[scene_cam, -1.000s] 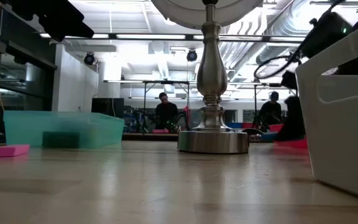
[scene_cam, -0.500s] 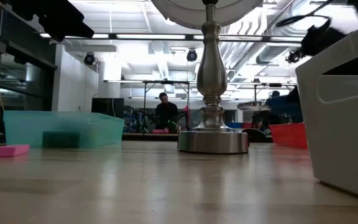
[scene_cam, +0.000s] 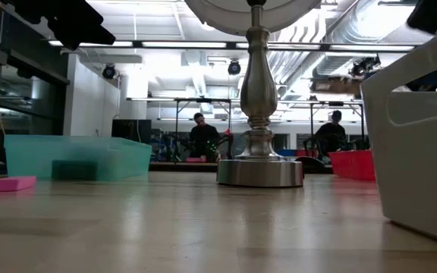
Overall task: Pick & Place School Supplies
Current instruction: Put the blue hole puncher into the gray bin
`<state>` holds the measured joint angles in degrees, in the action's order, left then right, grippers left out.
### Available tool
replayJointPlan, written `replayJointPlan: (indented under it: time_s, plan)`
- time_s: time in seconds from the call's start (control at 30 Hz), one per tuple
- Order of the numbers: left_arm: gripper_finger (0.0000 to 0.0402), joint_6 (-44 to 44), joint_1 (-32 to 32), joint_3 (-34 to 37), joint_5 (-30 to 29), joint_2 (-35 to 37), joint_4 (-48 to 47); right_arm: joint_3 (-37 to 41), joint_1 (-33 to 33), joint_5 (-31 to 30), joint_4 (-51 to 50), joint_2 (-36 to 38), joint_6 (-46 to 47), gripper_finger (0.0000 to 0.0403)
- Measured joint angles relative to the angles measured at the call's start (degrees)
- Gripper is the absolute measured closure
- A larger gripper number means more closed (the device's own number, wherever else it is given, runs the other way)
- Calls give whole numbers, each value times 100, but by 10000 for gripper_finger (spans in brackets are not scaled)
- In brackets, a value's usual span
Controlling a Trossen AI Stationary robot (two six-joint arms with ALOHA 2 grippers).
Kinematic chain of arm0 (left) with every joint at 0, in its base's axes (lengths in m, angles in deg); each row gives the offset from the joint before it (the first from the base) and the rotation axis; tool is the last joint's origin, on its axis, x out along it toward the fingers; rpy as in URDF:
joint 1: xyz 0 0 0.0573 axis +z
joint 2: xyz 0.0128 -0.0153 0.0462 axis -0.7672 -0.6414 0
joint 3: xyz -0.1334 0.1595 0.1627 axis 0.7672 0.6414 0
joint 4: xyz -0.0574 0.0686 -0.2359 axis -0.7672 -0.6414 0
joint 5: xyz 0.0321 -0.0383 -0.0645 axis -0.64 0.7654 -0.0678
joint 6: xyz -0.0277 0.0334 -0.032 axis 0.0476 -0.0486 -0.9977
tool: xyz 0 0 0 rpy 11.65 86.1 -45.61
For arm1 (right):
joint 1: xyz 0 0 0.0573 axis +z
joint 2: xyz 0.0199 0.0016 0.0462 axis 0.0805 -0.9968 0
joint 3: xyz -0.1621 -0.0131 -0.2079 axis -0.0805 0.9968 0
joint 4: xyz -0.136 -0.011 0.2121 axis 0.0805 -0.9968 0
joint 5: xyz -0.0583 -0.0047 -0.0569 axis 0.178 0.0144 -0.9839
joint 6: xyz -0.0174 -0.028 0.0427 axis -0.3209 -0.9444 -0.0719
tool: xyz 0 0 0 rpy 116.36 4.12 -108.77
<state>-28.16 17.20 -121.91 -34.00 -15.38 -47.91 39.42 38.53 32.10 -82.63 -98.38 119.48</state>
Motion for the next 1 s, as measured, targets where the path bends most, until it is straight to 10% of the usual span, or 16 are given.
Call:
replayJointPlan:
  time_s: [0.63, 1.0]
  plan:
    - [197, 0, 0, 0, -40, 0, 1079, -7, 1782, 0, 1573, -82, -296, 363]
    - [197, 0, 0, 0, -48, 0, 1547, -795, 1923, 730, 2053, -1469, -643, 364]
